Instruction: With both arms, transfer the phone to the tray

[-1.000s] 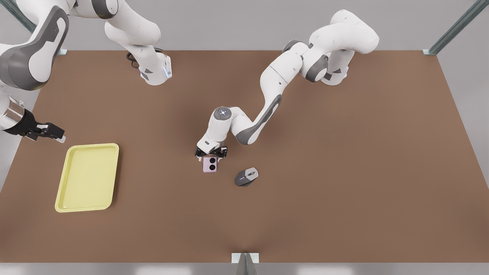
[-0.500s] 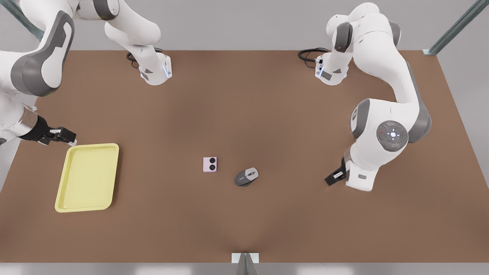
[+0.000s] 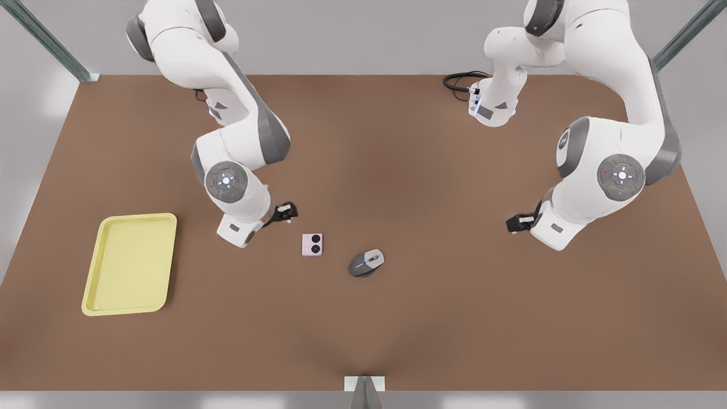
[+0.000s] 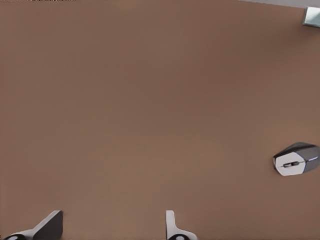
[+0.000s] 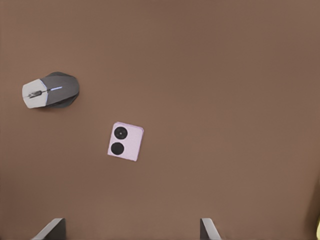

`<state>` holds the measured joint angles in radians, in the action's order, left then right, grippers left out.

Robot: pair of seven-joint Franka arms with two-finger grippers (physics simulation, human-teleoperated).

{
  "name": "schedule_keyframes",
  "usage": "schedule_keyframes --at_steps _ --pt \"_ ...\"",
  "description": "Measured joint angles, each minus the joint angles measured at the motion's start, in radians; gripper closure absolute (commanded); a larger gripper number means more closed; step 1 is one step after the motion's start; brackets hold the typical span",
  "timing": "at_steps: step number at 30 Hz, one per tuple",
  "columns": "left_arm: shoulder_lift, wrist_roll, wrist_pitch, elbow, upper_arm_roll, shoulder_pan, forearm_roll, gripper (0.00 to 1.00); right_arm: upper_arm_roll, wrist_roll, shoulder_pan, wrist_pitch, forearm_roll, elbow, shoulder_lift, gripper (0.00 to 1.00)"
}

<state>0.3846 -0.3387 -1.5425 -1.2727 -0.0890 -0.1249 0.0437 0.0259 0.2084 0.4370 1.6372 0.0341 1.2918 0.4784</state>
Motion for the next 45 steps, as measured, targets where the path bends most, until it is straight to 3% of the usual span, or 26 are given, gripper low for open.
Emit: schedule_keyframes --at_steps 4,9,12,17,45 --pt "0.018 0.06 -0.022 0.006 0.007 0.004 0.007 0.0 -0.002 0.139 0.049 0.161 0.003 0.181 0.001 0.0" --pt "0.024 0.118 -0.034 0.007 0.008 0.006 0.011 0.0 -0.004 0.304 0.115 0.33 -0.011 0.221 0.105 0.0" --pt "0.031 0.146 -0.038 0.007 0.008 0.007 0.011 0.0 -0.003 0.389 0.124 0.452 -0.017 0.338 0.121 0.0" --pt "0.04 0.183 -0.043 0.007 0.008 0.007 0.011 0.0 -0.002 0.5 0.122 0.588 -0.027 0.37 0.149 0.0" --pt "0.051 0.267 -0.047 0.007 0.008 0.007 0.009 0.0 0.012 0.693 0.09 0.825 -0.117 0.468 0.219 0.0"
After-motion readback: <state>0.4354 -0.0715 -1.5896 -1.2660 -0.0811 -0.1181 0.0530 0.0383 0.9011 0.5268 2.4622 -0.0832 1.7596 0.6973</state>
